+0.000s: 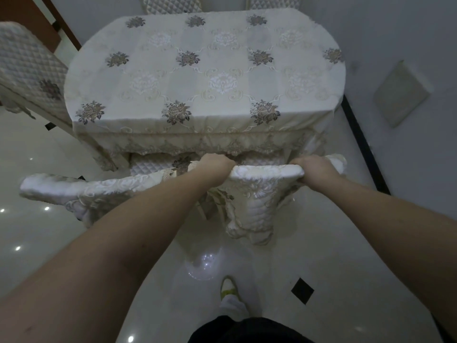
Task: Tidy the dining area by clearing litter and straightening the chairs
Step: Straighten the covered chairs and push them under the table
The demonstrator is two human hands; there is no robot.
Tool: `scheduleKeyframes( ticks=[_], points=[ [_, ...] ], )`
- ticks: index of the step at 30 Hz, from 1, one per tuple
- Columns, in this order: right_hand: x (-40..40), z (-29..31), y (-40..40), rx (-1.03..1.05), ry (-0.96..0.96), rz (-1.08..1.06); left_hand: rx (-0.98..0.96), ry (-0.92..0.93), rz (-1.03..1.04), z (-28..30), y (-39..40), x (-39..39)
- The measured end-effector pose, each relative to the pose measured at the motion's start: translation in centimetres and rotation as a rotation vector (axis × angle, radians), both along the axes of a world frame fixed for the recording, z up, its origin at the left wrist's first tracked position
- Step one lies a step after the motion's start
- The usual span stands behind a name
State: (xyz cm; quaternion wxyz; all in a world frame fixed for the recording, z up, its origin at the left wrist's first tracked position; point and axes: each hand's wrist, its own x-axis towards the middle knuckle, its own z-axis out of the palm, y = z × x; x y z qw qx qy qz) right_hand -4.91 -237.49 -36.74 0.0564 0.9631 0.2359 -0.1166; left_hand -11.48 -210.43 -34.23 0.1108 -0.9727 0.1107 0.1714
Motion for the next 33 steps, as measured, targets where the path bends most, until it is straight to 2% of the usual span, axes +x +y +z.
scheduleKeyframes(
  ticks=[11,24,33],
  points=[
    [0.5,0.2,-0.3,0.032,0.033,0.024,-0.222,-0.132,0.096,-2.8,0.4,-0.4],
    [0.5,0.7,-0.1,0.025,0.009,0.001,-0.281,-0.159,0.087,-3.7,0.4,0.1],
    [-1.1,0.7,-0.1,0.102,-0.031,-0.121,-0.319,-0.153,0.095,-3.7,0.5,0.0]
  ],
)
